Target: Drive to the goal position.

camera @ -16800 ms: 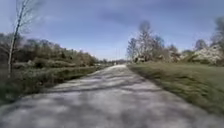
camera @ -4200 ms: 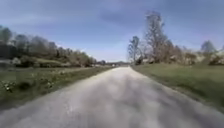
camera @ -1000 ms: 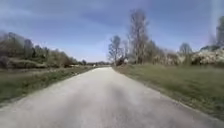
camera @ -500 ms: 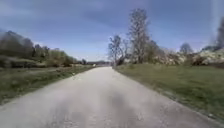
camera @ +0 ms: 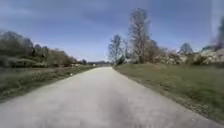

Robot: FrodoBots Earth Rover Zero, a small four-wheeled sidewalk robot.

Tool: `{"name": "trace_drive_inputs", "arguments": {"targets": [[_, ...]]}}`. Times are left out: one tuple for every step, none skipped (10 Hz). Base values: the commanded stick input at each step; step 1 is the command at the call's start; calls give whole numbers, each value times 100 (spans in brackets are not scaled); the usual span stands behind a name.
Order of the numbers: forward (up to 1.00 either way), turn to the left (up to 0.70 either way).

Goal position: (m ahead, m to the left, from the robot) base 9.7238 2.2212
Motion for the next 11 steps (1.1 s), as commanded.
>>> {"name": "trace_drive_inputs", "arguments": {"targets": [[85, 0], [85, 0], [85, 0], [85, 0], [85, 0], [85, 0], [85, 0], [85, 0], [85, 0], [85, 0], [85, 0]]}}
